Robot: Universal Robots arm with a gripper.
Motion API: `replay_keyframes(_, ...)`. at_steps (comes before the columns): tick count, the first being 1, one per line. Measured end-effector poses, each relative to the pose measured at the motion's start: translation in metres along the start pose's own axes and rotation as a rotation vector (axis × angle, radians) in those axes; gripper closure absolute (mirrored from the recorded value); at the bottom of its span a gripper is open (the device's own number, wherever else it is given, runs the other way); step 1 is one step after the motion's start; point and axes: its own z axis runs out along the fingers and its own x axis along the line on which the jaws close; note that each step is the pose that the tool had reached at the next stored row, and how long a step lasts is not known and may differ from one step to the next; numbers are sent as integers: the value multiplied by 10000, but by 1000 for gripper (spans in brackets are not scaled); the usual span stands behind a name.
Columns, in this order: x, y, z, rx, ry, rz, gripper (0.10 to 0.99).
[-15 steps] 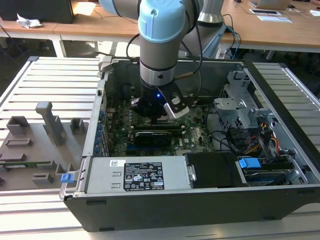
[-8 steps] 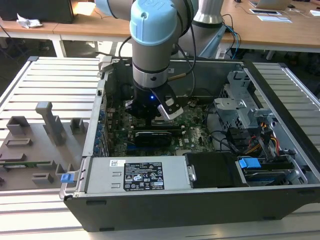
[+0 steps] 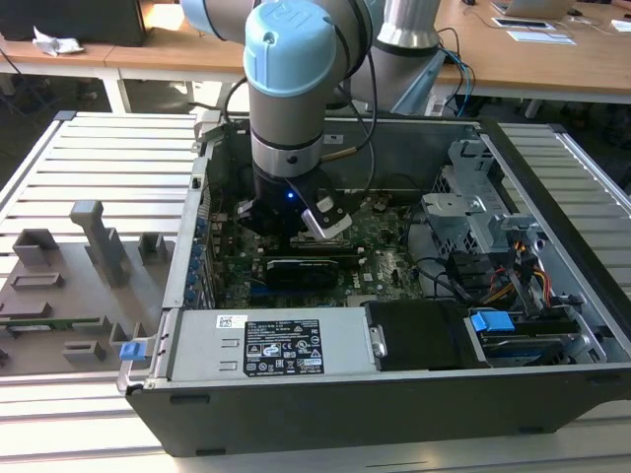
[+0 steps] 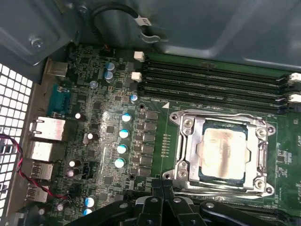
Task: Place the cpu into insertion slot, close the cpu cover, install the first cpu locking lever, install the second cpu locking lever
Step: 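Install the second cpu locking lever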
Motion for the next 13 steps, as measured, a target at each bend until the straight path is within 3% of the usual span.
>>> replay_keyframes(5, 5, 9, 25, -82, -5, -15, 980)
replay_keyframes(10, 3, 28, 82, -250, -25, -30, 980)
replay_keyframes(13, 4, 29, 86, -269, -37, -33, 980)
